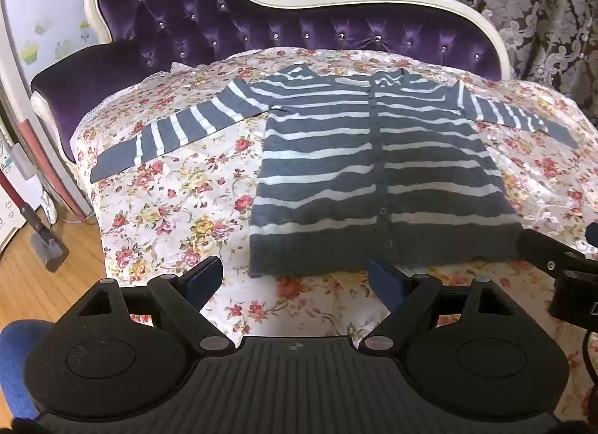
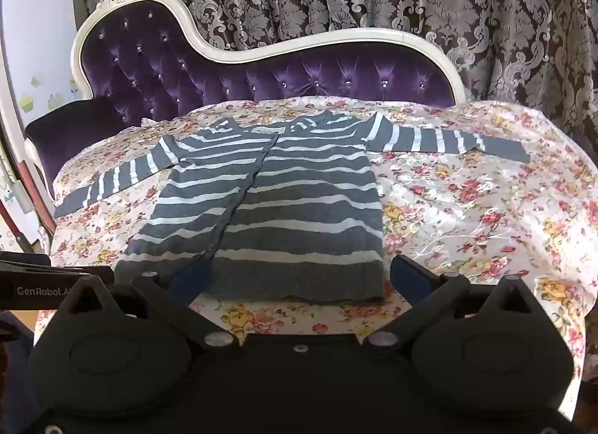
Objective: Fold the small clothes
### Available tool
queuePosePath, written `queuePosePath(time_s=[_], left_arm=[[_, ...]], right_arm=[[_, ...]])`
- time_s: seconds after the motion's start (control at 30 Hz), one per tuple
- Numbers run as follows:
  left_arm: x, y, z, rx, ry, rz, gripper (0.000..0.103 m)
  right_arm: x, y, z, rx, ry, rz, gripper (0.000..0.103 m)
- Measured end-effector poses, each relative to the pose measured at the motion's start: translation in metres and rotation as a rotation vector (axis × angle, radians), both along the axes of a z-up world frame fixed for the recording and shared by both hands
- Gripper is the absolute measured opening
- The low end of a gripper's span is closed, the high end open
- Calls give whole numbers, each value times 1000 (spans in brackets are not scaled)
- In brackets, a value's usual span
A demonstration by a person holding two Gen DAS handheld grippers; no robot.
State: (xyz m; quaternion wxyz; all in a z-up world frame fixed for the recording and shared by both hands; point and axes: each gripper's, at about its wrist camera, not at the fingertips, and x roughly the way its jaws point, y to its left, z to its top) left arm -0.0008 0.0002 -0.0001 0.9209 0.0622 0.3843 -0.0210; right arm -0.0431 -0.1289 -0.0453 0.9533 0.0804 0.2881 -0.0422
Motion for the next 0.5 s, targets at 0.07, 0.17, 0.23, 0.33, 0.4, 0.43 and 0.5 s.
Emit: queuePosePath(time_s=[0.07,0.17,0.23,0.33,0.4,0.43,0.5], left_arm=[[-2,1,0,-3,0,4,85],[1,-4,0,15,23,-2,85],[0,-6,0,16,21,4,85],[0,-4,-3,-10,27,3,85],[2,0,0,-23,31,11,85],[2,1,0,-23,31,14,85],[2,1,0,-25,31,18,85]], right_arm=[[1,-1,-3,15,8,2,102],[-1,-2,-2,-4,-7,-5,102],[-1,-2,1,-10,5,-6,102],[0,-1,2,-18,8,-9,102],[-1,-2,2,-18,7,-8,102],[-1,-2,2,-18,8,-8,102],[0,-1,1,-20,10,-9,102]])
